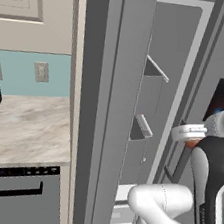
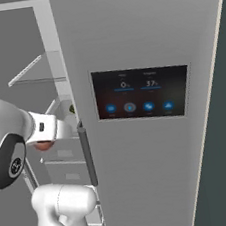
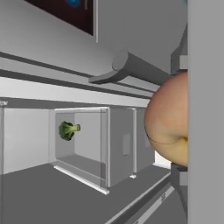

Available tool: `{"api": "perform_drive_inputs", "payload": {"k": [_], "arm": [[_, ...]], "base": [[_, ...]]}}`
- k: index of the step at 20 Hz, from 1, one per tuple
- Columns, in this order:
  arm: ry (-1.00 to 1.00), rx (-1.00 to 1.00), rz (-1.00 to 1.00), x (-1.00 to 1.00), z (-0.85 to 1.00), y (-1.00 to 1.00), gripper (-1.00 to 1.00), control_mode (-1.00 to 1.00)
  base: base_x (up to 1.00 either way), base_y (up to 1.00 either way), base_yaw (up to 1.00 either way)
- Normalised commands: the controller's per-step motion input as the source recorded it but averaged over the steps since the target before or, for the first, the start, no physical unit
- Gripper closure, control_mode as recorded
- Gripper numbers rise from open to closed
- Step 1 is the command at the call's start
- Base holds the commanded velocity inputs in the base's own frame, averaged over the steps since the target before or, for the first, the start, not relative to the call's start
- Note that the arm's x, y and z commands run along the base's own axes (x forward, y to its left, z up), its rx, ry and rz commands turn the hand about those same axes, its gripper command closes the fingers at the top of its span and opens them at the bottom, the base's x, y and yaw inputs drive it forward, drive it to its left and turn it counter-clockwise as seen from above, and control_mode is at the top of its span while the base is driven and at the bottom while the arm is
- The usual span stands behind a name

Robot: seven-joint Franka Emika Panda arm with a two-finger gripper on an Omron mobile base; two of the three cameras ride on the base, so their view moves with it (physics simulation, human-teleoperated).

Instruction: Take the mushroom, peach, and broccoli from the freezer and place them in the bowl on the counter.

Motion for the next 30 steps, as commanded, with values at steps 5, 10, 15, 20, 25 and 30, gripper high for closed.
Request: {"api": "perform_drive_inputs", "payload": {"k": [5, 10, 15, 20, 25, 30], "arm": [[0.07, -0.03, -0.08, -0.15, 0.15, 0.0, 1.0, -1.0], [0.06, 0.0, -0.05, -0.1, 0.07, -0.04, 1.0, -1.0], [0.02, 0.0, -0.02, -0.12, 0.0, -0.03, 1.0, -1.0], [0.0, 0.0, 0.0, -0.1, 0.0, 0.0, 1.0, -1.0], [0.0, 0.0, 0.02, 0.0, 0.0, 0.04, 1.0, -1.0], [0.0, 0.0, 0.02, 0.0, 0.0, 0.05, 1.0, -1.0]], "base": [[0.0, 0.0, 0.0], [0.0, 0.0, 0.0], [0.0, 0.0, 0.0], [0.0, 0.0, 0.0], [0.0, 0.0, 0.0], [0.0, 0.0, 0.0]]}}
